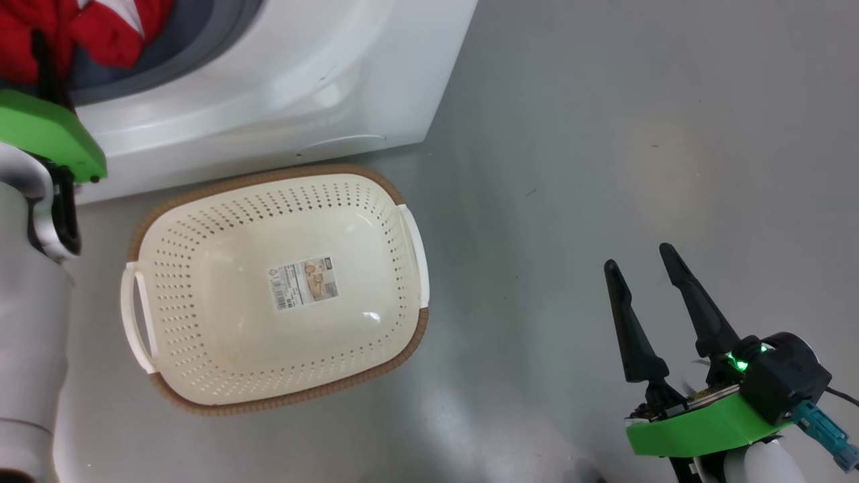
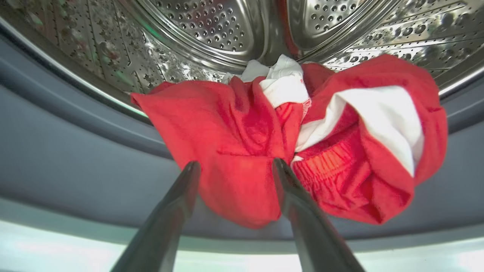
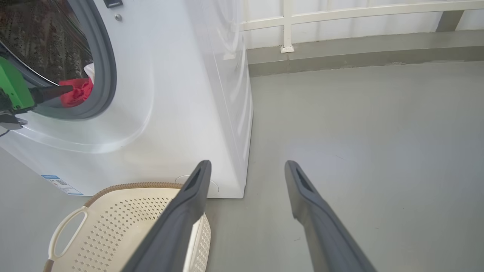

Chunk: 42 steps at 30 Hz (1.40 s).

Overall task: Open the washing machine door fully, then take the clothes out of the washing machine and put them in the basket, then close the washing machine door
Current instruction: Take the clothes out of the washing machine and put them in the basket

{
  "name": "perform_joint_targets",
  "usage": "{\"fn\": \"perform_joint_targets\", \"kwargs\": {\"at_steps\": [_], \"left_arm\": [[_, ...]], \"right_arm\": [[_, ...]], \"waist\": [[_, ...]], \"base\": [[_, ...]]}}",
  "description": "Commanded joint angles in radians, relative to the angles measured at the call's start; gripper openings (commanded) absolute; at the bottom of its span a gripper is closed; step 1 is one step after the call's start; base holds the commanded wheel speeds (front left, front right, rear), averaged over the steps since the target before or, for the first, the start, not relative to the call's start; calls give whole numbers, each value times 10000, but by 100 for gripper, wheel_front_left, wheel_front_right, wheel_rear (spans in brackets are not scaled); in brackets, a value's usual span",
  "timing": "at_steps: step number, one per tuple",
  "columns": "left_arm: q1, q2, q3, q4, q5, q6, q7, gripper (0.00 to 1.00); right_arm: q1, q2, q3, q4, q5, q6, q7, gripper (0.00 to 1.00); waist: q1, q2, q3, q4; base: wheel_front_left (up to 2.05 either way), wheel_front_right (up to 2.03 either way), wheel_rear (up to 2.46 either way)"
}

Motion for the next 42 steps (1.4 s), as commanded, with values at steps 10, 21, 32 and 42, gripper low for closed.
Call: {"fn": "perform_joint_targets", "kwargs": {"at_steps": [10, 21, 32, 42], "left_arm": [[-765, 486, -16, 1560, 62, -2, 277, 100], [-1059, 397, -95, 2594, -138, -402, 141, 0], [-968, -24, -46, 2681, -489, -941, -873, 0], [-163, 39, -40, 705, -175, -751, -1461, 0]], "right_arm": [[-187, -31, 278, -249, 95, 16, -74, 100], [-213, -31, 281, -233, 98, 16, -74, 100], [-202, -31, 256, -223, 27, 16, -74, 100], [-168, -31, 166, -212, 8, 16, -74, 100]], "waist": [[0, -1, 205, -206], [0, -1, 237, -260], [0, -1, 121, 23], [0, -1, -62, 419]], "base": [[0, 0, 0], [0, 0, 0], [0, 0, 0], [0, 0, 0]]}}
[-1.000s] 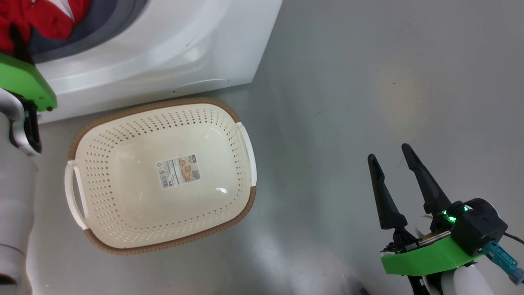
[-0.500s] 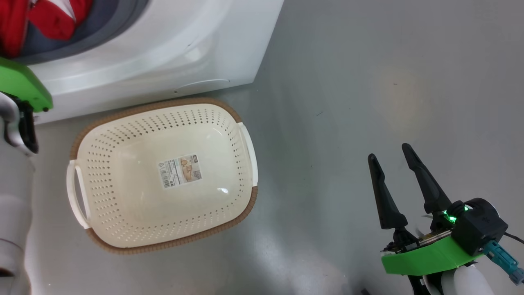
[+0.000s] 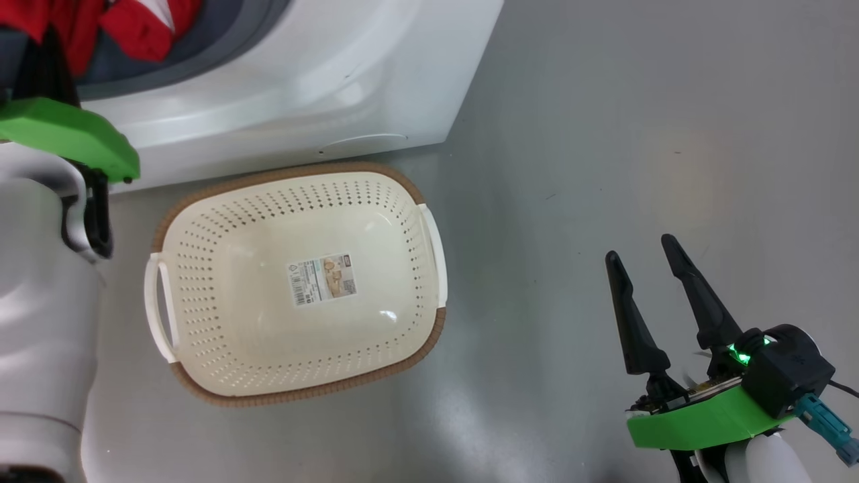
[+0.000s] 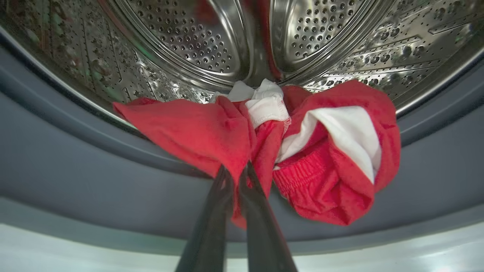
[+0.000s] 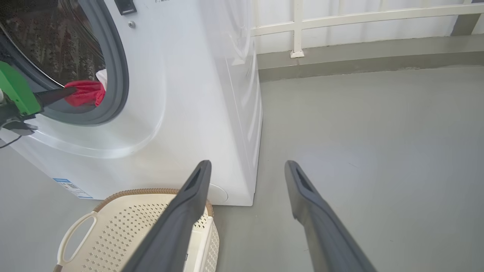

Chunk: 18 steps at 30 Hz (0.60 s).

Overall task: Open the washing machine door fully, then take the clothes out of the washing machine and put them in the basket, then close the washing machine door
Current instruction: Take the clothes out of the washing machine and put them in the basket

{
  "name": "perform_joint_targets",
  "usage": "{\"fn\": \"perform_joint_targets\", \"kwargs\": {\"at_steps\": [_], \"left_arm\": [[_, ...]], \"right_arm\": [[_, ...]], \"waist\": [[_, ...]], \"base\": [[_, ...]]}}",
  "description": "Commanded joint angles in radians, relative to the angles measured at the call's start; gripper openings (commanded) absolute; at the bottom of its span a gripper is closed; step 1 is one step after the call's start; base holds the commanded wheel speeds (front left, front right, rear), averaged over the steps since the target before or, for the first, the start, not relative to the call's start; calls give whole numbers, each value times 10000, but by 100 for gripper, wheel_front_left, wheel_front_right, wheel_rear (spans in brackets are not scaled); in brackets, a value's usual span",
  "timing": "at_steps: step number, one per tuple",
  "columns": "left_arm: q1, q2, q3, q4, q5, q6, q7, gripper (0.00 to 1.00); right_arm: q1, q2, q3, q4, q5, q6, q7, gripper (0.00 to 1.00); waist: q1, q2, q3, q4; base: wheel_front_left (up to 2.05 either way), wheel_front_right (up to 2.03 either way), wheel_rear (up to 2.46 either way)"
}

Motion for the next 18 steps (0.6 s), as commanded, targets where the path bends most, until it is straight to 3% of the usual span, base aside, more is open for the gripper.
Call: {"fn": "perform_joint_targets", "kwargs": {"at_steps": [1, 13, 18], "left_arm": [[258, 532, 176, -409, 153, 63, -114, 0], [3197, 1007, 442, -5964, 1005, 683, -120, 0], [4388, 1218, 294, -7848, 1502, 1202, -111, 0]], "right_arm": [[34, -29, 179, -209, 4, 16, -74, 100], [153, -29, 85, -237, 35, 16, -74, 100], [187, -29, 90, -184, 54, 16, -74, 100]], "waist": [[0, 0, -57, 79], [0, 0, -356, 520], [0, 0, -525, 694]], "base": [[0, 0, 0], [0, 0, 0], [0, 0, 0]]}}
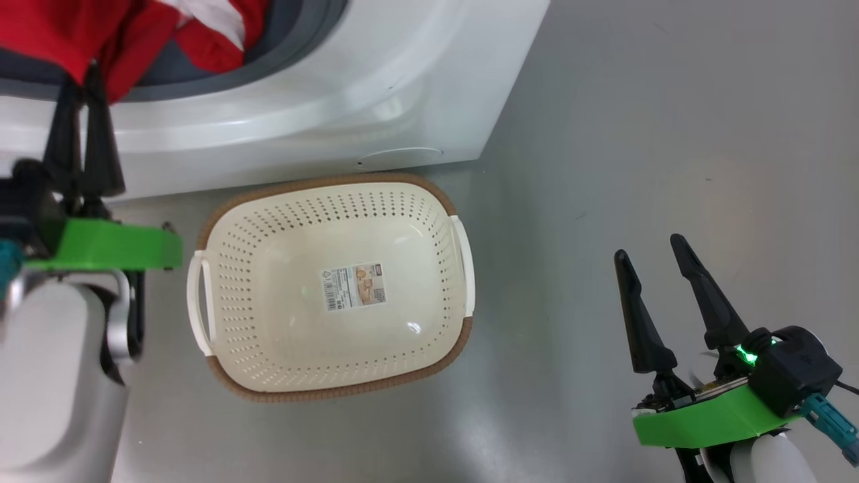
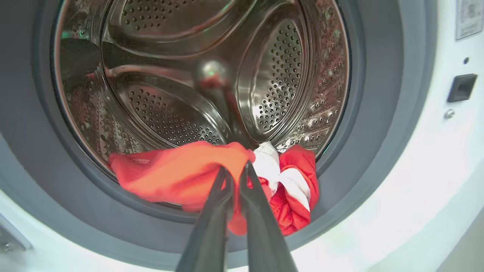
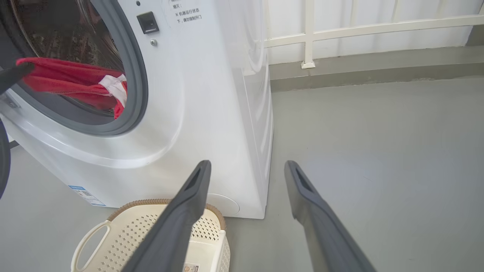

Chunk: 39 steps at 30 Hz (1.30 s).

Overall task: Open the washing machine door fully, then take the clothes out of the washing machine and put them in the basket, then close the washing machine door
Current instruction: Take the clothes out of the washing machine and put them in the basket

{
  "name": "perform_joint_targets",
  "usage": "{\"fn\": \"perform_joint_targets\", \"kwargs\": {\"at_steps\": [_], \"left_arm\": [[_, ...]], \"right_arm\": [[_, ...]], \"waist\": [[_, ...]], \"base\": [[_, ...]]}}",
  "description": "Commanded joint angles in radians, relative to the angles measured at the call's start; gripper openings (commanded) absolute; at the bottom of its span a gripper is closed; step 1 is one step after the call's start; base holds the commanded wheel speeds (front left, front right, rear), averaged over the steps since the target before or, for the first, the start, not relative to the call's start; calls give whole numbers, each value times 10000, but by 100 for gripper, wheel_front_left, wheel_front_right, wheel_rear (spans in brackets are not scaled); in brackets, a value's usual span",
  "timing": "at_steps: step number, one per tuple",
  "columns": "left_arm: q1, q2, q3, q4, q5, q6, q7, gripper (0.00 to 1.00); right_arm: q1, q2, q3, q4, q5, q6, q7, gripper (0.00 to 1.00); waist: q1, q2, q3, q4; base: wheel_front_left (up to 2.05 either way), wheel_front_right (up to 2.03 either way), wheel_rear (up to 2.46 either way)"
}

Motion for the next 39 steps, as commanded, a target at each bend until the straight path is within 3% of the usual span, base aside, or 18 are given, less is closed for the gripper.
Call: {"fn": "perform_joint_targets", "kwargs": {"at_steps": [1, 4, 10, 26, 32, 39], "left_arm": [[407, 524, 241, -871, 239, 220, -67, 0], [1139, 649, 158, -2129, 438, 515, 56, 0], [2044, 701, 3, -3911, 411, 702, 384, 0], [3101, 983, -169, -7566, 1266, 1373, 576, 0], [3365, 949, -212, -8077, 1035, 1416, 838, 0], [3721, 515, -650, -7557, 402, 1223, 580, 0]], "right_arm": [[163, -22, 251, -187, 57, 16, -74, 100], [186, -22, 271, -159, 67, 16, -74, 100], [243, -22, 258, -152, 47, 16, -74, 100], [286, -22, 242, -150, 13, 16, -74, 100], [237, -22, 261, -175, 2, 16, -74, 100], [200, -22, 246, -243, -21, 16, -74, 100]], "waist": [[0, 0, -121, 127], [0, 0, -216, 221], [0, 0, -299, 324], [0, 0, -422, 573], [0, 0, -340, 604], [0, 0, -147, 582]], "base": [[0, 0, 0], [0, 0, 0], [0, 0, 0], [0, 0, 0], [0, 0, 0], [0, 0, 0]]}}
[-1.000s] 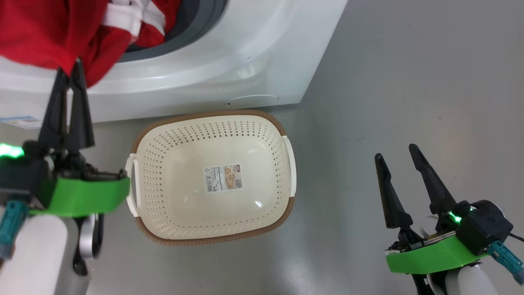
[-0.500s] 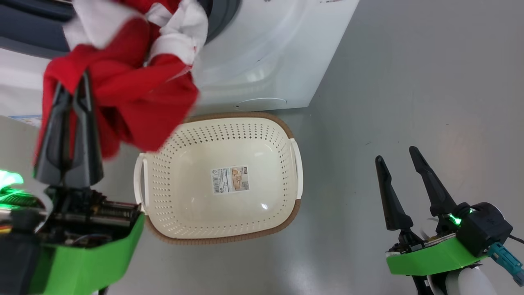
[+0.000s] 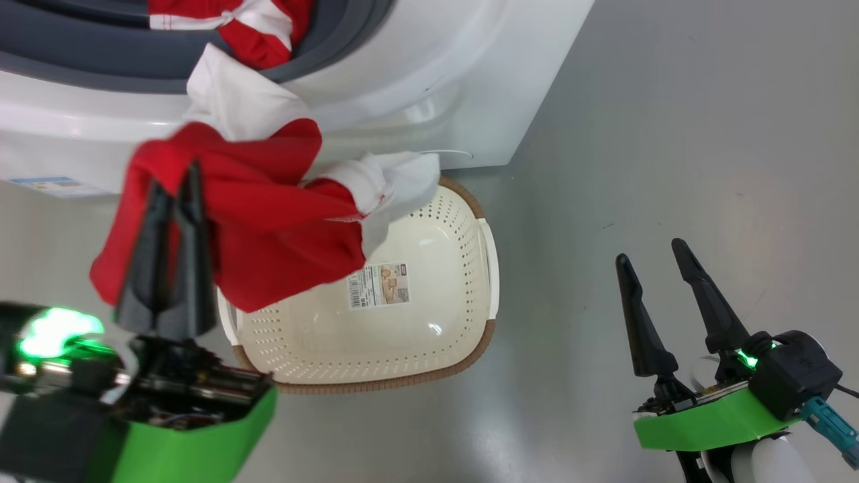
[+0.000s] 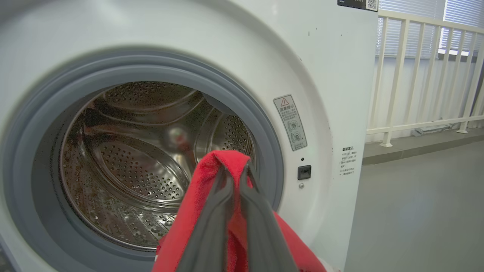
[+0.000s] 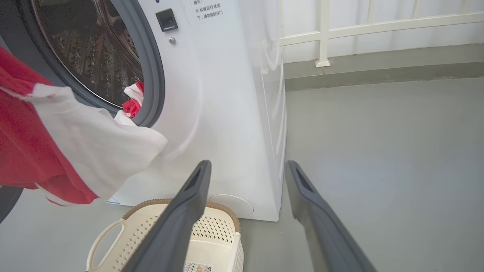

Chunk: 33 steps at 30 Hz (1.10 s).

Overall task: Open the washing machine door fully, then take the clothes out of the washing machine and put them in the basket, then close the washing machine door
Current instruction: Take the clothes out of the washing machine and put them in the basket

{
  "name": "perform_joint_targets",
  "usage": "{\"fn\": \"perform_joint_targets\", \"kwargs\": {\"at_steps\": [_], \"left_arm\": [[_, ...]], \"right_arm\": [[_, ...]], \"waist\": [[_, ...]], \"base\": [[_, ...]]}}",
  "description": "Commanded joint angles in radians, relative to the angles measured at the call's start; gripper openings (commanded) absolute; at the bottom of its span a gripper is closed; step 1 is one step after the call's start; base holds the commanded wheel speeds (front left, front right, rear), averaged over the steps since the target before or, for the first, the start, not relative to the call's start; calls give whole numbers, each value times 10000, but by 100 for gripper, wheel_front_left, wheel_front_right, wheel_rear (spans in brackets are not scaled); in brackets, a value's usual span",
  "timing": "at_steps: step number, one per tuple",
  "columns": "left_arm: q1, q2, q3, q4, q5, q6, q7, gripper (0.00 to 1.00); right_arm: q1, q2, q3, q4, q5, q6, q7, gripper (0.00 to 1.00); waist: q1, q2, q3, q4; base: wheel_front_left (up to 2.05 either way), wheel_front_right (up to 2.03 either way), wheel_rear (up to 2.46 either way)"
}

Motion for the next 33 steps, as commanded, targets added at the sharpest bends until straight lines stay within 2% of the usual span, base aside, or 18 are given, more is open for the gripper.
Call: {"fn": "perform_joint_targets", "kwargs": {"at_steps": [1, 7, 16, 18, 20, 21, 33], "left_arm": [[100, 69, 190, -81, -174, -114, -119, 0], [210, -514, -312, 1128, -664, -396, -411, 0], [18, -1112, -273, 3708, -1345, -1110, -686, 0], [-115, -1249, -294, 4348, -1358, -1320, -707, 0], [-405, -1467, -316, 5407, -1350, -1717, -721, 0], [-405, -1467, -316, 5407, -1350, -1717, -721, 0], [-1877, -2337, -70, 9441, -756, -3084, -726, 0]], "right_arm": [[96, -10, 259, -271, -23, 16, -74, 100], [23, -10, 253, -287, -31, 16, -74, 100], [-94, -10, 288, -264, -26, 16, -74, 100], [-114, -10, 294, -251, -17, 16, -74, 100], [-159, -10, 326, -244, -14, 16, -74, 100], [-159, -10, 326, -244, -14, 16, -74, 100], [-325, -10, 374, -211, -17, 16, -74, 100]], "waist": [[0, 0, 57, -15], [0, 0, 196, -34], [0, 0, 312, -190], [0, 0, 333, -216], [0, 0, 386, -252], [0, 0, 386, -252], [0, 0, 674, -405]], "base": [[0, 0, 0], [0, 0, 0], [0, 0, 0], [0, 0, 0], [0, 0, 0], [0, 0, 0], [0, 0, 0]]}}
